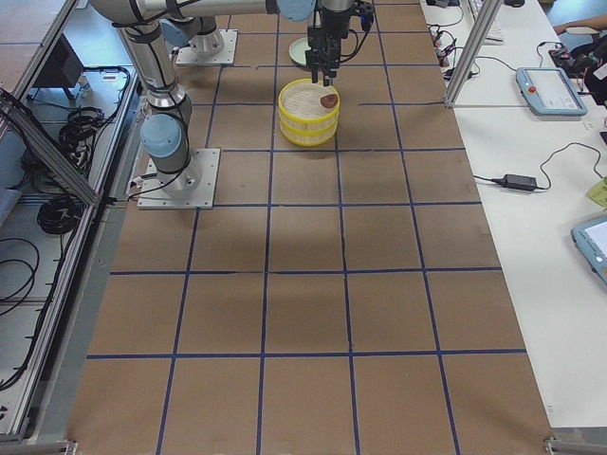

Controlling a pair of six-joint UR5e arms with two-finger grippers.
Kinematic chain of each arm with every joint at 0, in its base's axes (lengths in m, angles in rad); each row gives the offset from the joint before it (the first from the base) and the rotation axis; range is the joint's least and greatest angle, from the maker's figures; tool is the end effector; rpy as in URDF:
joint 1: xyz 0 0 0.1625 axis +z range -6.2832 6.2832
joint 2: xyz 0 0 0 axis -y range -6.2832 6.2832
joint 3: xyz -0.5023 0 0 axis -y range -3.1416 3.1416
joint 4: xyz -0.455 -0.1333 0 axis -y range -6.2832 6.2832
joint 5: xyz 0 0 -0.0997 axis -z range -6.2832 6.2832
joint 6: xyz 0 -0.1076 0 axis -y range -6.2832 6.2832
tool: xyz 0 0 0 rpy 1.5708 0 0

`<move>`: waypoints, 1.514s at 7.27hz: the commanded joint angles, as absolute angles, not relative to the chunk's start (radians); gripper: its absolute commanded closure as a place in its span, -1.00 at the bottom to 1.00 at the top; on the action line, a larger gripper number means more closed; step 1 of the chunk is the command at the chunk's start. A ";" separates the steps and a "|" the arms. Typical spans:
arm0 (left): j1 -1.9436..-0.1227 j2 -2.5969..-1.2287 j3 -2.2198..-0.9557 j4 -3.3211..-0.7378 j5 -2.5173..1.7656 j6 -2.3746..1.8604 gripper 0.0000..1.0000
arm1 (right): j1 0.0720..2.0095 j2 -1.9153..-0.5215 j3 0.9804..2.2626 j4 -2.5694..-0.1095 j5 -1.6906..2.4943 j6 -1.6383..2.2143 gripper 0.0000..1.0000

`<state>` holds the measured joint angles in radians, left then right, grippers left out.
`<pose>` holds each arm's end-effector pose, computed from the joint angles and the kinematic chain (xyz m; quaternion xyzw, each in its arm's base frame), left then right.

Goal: Place buns in different layers of steamer

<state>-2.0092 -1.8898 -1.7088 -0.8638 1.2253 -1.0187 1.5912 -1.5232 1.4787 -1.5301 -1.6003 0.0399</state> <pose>-0.4455 -0.5504 0.3653 0.2591 -0.9427 -0.0219 0.2090 0.1419 -0.5758 0.5773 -0.0098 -0.9998 0.0023 0.0147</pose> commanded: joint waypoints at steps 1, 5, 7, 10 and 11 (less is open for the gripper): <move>-1.999 -1.855 -1.706 -0.914 1.339 -0.833 -1.00 | 1.589 -1.523 1.480 -1.528 -1.600 0.040 -1.00; -1.693 -1.694 -1.686 -1.283 1.444 -0.193 -1.00 | 1.594 -1.523 1.479 -1.549 -1.588 0.055 -1.00; -1.521 -1.576 -1.655 -1.532 1.453 -0.049 -1.00 | 1.597 -1.522 1.480 -1.597 -1.585 0.066 -1.00; -1.483 -1.451 -1.552 -1.851 1.524 -0.046 -1.00 | 1.594 -1.522 1.483 -1.592 -1.583 0.060 -1.00; -1.486 -1.471 -1.575 -1.838 1.523 -0.045 -1.00 | 1.592 -1.522 1.483 -1.592 -1.583 0.058 -1.00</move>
